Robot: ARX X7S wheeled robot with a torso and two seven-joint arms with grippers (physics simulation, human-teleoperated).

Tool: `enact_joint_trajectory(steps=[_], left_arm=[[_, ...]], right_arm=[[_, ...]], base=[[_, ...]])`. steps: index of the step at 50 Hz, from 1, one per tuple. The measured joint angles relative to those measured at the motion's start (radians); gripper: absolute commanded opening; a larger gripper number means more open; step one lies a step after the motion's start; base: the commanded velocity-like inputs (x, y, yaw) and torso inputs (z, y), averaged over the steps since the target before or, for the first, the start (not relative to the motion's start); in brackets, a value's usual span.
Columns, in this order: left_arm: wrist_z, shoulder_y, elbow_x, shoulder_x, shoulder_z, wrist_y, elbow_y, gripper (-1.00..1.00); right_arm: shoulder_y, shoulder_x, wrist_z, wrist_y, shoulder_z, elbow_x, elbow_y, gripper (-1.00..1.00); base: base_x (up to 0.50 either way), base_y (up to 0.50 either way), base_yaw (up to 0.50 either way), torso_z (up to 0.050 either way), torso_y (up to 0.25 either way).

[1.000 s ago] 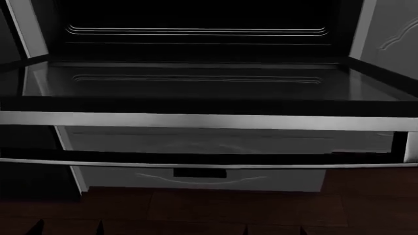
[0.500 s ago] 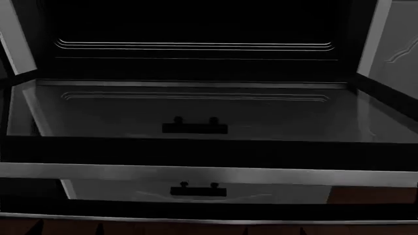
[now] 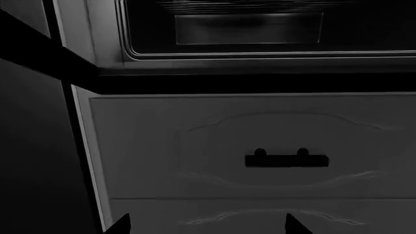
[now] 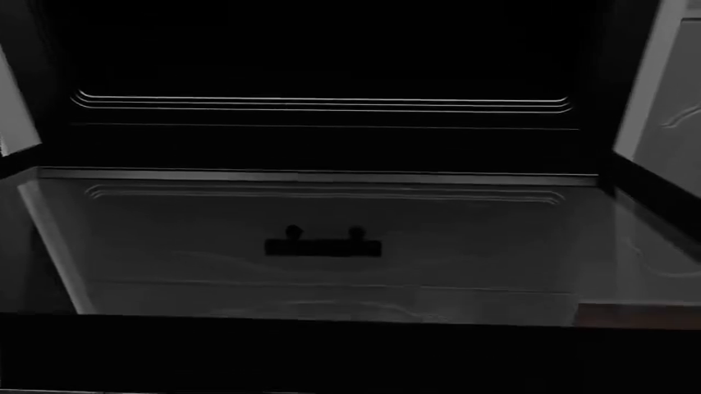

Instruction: Close the oven door

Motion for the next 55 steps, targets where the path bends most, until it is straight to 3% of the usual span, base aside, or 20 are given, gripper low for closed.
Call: enact_joint_trajectory(steps=[55], left_arm=[[-0.018,-0.008,-0.02,-0.017,0.021,0.004,-0.002,1.0]], right_arm=[[0.005,0.016,0.019,-0.008,-0.021,0.017,-0.002,1.0]], base=[[0.2,0.0,0.0,0.0,0.0]])
